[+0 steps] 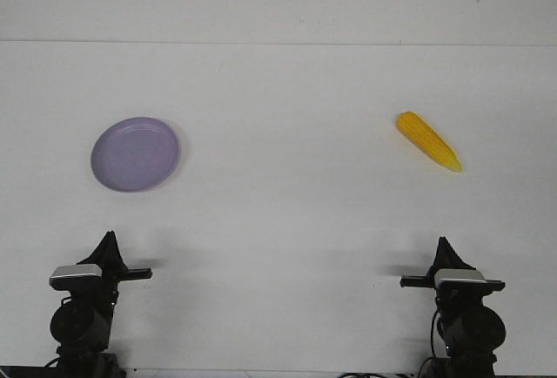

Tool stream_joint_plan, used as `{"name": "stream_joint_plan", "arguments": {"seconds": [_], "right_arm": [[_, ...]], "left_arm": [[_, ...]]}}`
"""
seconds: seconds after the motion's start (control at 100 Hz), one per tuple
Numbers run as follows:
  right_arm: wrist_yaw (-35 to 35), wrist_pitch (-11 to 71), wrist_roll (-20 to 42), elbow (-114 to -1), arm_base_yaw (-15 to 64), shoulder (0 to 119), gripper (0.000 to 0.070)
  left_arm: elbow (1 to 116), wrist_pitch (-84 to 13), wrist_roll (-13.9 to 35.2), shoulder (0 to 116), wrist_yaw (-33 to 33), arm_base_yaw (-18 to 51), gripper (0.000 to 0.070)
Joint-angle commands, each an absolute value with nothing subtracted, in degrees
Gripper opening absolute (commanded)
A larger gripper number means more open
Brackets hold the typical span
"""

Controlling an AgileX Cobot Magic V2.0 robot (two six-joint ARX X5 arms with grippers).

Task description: Place corn on plate with both arms

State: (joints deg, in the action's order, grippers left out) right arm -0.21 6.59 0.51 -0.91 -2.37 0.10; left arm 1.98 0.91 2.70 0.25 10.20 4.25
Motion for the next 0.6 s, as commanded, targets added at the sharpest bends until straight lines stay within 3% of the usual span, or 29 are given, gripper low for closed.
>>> {"name": "stream_joint_plan", "arguments": {"seconds": [0.0,0.23,0.27,0.34,0.36,0.38,0.48,0.59], "right_arm": [[-0.1,6.0,1.5,-0.7,-2.5,0.1,0.0012],[-0.1,6.0,1.5,-0.7,-2.5,0.1,0.0012],[-0.1,6.0,1.5,-0.7,-2.5,0.1,0.0012],[-0.1,6.0,1.5,-0.7,-2.5,0.1,0.0012],[-0.1,6.0,1.5,-0.7,-2.5,0.1,0.0012],[-0.1,6.0,1.5,-0.7,-2.5,0.1,0.0012],[-0.1,6.0,1.5,-0.7,-2.5,0.1,0.0012],[-0.1,6.0,1.5,-0.7,-2.5,0.1,0.0012]], "left_arm": [[0.8,1.8,8.4,0.2,10.0,4.2,0.0015],[3.0,2.7,14.2,0.6,7.5,4.2,0.0036],[5.1,2.2,15.7,1.1,7.4,4.2,0.0135],[9.7,1.0,18.3,2.9,7.4,4.2,0.0454],[11.3,0.6,18.6,3.7,7.4,4.2,0.053],[12.9,-0.1,18.7,4.7,7.5,4.2,0.0563],[21.8,-6.0,18.0,10.8,7.5,4.2,0.0451],[31.3,-12.8,14.2,19.2,7.6,4.1,0.0454]]}}
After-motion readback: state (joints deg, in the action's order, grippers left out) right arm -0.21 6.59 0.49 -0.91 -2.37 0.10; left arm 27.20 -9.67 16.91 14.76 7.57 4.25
